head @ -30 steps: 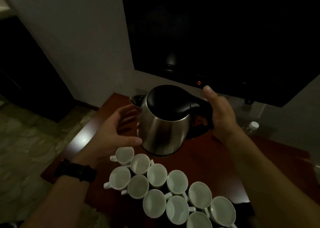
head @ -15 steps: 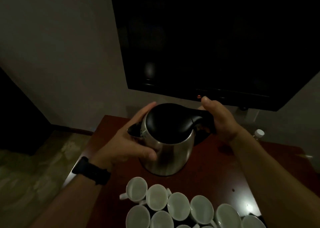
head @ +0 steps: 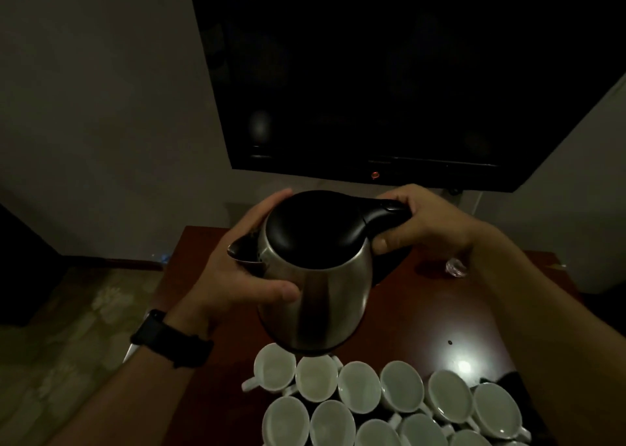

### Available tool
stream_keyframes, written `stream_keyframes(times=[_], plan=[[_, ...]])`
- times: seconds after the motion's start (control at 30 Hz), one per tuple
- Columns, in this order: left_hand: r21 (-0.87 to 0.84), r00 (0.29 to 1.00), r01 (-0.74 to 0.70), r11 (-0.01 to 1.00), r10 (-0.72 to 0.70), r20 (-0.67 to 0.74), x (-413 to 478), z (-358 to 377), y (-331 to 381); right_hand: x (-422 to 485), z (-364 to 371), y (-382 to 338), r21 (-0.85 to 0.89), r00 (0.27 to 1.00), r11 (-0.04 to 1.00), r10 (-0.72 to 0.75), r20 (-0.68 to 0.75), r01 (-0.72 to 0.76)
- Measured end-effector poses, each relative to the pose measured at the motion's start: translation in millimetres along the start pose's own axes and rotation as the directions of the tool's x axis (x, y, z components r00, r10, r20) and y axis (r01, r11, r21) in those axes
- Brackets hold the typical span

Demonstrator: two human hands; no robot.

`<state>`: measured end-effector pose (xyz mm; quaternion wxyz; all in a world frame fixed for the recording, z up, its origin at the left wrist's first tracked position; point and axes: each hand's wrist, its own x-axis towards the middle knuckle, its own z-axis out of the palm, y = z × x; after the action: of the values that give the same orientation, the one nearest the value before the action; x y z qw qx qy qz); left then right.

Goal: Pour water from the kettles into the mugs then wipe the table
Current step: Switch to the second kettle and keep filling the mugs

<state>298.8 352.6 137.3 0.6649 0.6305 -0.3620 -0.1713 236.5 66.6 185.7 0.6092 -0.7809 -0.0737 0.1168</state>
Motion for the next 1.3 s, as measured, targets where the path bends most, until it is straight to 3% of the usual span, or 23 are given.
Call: stream_keyframes(times=[0.2,0.3,0.5,0.7,0.9,1.03,1.17,1.3], plan=[[-0.019,0.998,-0.023,1.0,0.022,-0.052,-7,4,9,-9,22,-8,-0.089,0.965,0.993,-0.093,-0.244,0.073],[-0.003,0.996,-0.054,0.999,0.053,-0.073,-10,3,8,-16,39,-5,-0.033,0.925,0.991,-0.133,-0.357,0.13],[-0.034,0.995,-0.052,0.998,0.049,-0.09,-21,-1,6,-22,85,0,-0.038,0.808,0.999,-0.018,-0.589,-0.006],[-0.057,0.986,-0.07,0.996,0.061,-0.153,-23,5,2,-8,123,-4,0.094,0.665,0.994,0.102,-0.739,-0.048],[0.016,0.996,-0.043,0.999,0.044,-0.072,-20,14,-1,7,136,-11,0.278,0.54,0.955,0.183,-0.821,0.1],[0.09,0.997,0.01,0.996,-0.017,0.081,-19,-2,-1,12,123,-12,0.353,0.552,0.929,0.238,-0.799,0.11],[0.204,0.98,0.05,0.978,-0.088,0.18,-11,-22,-3,17,101,-13,0.415,0.629,0.905,0.27,-0.729,0.093],[0.069,0.973,0.114,0.991,-0.126,0.194,-6,-31,-10,23,89,-9,0.427,0.661,0.899,0.264,-0.703,0.096]])
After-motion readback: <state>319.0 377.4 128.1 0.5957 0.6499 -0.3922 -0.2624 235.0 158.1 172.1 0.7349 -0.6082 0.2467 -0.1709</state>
